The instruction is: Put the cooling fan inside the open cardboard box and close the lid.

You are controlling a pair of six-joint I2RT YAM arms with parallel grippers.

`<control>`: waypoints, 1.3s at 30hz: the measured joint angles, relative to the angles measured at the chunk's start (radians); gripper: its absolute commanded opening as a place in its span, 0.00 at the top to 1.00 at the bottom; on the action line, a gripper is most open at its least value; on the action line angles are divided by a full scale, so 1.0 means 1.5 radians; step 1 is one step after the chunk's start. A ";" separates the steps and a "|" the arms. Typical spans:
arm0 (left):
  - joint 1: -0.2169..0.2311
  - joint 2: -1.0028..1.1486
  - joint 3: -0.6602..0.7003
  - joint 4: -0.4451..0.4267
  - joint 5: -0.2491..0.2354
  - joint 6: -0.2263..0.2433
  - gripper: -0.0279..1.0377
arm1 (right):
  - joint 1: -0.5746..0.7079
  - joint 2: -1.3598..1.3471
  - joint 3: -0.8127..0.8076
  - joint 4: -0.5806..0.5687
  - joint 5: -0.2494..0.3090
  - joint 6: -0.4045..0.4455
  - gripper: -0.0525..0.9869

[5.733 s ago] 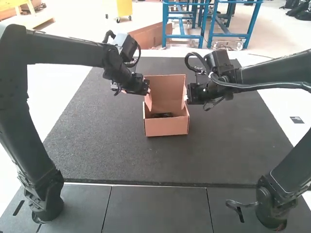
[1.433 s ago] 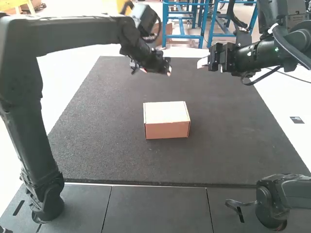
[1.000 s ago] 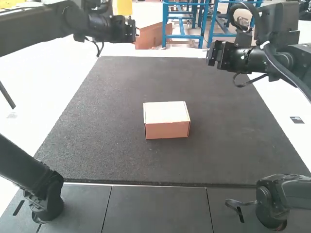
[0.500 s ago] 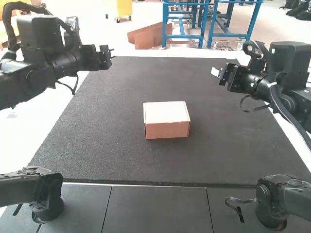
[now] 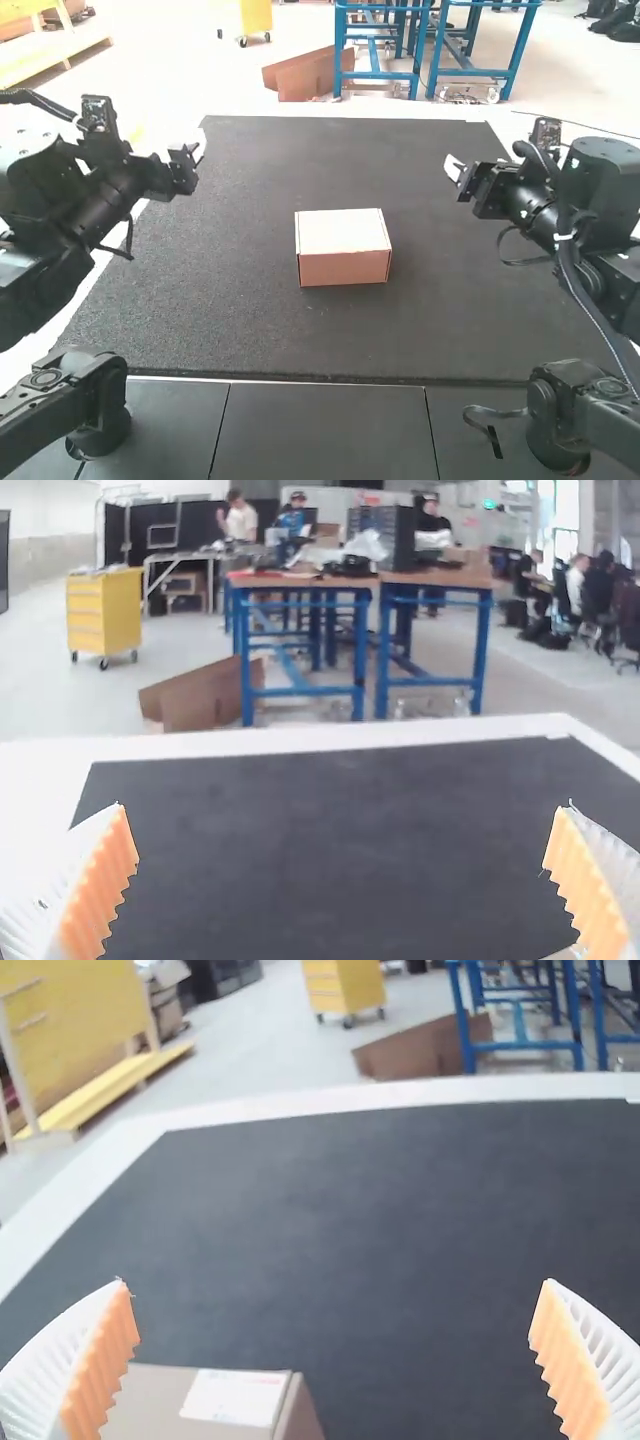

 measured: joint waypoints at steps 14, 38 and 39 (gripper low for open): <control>0.005 -0.163 -0.116 0.035 0.011 0.046 0.07 | -0.160 -0.065 -0.096 0.068 -0.098 -0.002 0.08; 0.064 -0.287 -0.227 -0.125 0.015 0.042 0.07 | -0.314 -0.363 -0.243 0.007 -0.252 0.023 0.08; 0.067 -0.287 -0.226 -0.140 0.015 0.041 0.07 | -0.318 -0.363 -0.243 -0.012 -0.252 0.019 0.08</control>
